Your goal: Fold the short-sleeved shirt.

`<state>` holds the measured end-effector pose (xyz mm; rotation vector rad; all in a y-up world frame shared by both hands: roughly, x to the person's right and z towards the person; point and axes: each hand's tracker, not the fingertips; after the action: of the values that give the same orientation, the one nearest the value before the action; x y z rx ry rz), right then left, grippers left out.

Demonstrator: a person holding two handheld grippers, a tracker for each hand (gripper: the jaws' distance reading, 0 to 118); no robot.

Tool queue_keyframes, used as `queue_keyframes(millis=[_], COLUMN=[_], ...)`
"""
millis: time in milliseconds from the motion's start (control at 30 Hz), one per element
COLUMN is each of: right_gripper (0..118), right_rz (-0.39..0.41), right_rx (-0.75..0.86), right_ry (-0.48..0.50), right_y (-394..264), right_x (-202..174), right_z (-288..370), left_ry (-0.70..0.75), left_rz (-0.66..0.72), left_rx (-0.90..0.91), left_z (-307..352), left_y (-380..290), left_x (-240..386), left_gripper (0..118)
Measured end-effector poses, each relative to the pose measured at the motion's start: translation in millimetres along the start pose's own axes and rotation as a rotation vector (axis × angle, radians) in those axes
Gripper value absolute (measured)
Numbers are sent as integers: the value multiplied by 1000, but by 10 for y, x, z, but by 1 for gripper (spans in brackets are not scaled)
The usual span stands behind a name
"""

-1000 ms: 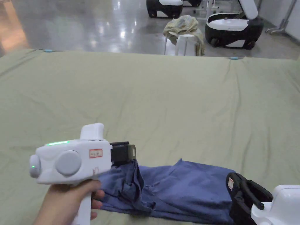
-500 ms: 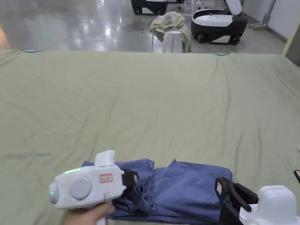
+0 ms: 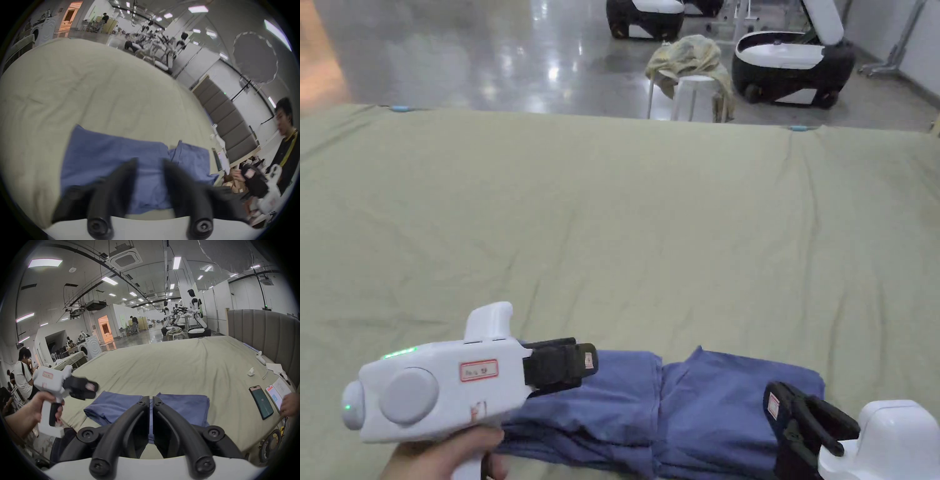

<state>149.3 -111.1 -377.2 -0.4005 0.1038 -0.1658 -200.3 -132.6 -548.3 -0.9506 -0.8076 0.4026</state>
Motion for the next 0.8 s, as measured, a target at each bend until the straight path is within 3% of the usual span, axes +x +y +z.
queue_keyframes(millis=[167,367,500,600,667,700,733,767,800], right_gripper=[5,5,5,5,5,5,5,5,5], right_rz=[20,32,57,62,59,56,54,52,51], right_rx=[-22,-48,-61,-69,-71,-73,-72,-70,-70], right_ry=[25,49,54,39,25,18,12,8,6], right_y=[-44,-33,-16,6,20,29,35,40,52], right_x=[-126,-299,-380,-380,-363,-354,-344,-335,-327], right_z=[-65,-226,-295,-327,-332,-333,-329,-325,-319], left_ry=[8,-274,-383,-554,-554,-534,-431,-316,-198], left_rz=[228,531,512,549,568,547,504,479,458], left_rx=[-2,-182,-248,-225,-237,-241,-257,-269,-269], left_z=[714,673,116,-278,-470,-511,-547,-585,-582], left_y=[30,-295,-391,-331,-280,-237,-213,-200,-233], left_x=[-800,-1611,-1622,-1604,-1541,-1480,-1466,-1416,-1426], left_gripper=[94,93,93,92,90,75,32,14,14])
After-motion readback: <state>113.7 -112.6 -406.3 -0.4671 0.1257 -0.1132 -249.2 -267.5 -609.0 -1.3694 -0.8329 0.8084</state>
